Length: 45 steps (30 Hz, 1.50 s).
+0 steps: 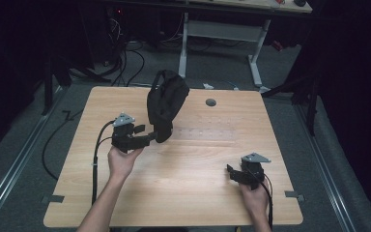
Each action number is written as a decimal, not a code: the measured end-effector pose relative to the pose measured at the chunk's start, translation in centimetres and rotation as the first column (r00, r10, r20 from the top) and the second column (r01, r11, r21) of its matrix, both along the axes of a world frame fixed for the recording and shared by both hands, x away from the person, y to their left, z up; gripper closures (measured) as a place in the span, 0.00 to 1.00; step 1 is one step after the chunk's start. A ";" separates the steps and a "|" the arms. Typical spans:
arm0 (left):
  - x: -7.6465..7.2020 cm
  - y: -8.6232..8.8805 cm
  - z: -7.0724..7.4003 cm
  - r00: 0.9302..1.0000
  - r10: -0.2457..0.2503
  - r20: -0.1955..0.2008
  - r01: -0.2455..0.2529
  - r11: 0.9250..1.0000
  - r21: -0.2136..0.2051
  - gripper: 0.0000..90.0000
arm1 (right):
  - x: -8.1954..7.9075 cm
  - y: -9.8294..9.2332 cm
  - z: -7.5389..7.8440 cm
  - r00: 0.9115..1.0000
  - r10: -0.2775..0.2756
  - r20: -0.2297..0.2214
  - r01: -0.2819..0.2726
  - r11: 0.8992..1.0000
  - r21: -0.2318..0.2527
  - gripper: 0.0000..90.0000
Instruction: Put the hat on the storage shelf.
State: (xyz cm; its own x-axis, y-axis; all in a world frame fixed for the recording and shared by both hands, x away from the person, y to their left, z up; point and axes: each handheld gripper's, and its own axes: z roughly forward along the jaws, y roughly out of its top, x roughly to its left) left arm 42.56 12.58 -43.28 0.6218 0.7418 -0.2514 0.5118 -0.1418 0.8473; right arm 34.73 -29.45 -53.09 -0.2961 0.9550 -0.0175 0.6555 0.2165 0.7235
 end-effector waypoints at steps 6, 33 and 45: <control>-0.7 1.0 0.4 1.000 0.007 -0.001 -0.007 1.000 -0.021 0.39 | 0.0 0.0 0.0 1.000 0.000 0.000 0.000 1.000 0.000 0.36; -3.9 4.3 -0.5 0.998 0.041 -0.037 -0.042 0.999 -0.002 0.35 | 0.0 0.0 0.0 1.000 0.001 -0.001 -0.001 1.000 0.001 0.36; -4.9 4.5 -1.6 0.997 0.042 -0.062 -0.041 0.999 0.010 0.33 | 0.0 0.0 0.0 1.000 0.001 -0.001 -0.001 1.000 0.001 0.36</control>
State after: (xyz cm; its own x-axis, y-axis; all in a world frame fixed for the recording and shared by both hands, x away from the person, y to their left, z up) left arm 37.69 17.12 -44.88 0.5740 0.7687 -0.2822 0.5688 -0.1263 0.8127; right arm 34.72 -29.43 -53.09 -0.2967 0.9548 -0.0167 0.6558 0.2165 0.7233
